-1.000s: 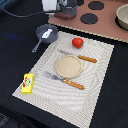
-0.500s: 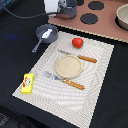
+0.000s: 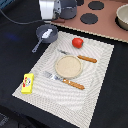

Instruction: Interact with the objects in diverse but meaningful ways.

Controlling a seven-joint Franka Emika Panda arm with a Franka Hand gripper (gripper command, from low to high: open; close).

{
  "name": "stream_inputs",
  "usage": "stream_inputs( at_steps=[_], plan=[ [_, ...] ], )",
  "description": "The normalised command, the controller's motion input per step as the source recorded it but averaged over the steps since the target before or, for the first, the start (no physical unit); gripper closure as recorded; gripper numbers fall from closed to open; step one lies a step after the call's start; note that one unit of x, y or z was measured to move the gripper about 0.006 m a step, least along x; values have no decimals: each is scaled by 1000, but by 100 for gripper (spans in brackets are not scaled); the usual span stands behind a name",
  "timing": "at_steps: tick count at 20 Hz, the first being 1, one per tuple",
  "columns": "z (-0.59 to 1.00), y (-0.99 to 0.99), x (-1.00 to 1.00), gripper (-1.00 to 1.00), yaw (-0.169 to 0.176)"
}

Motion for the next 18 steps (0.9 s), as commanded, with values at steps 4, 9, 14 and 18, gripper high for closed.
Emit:
stream_inputs(
  at_steps=[4,9,14,18],
  plan=[
    [-401,0,-494,100,20],
    [-186,1,-169,100,3],
    [-18,0,31,-100,0],
    [-24,0,0,-100,0]
  ],
)
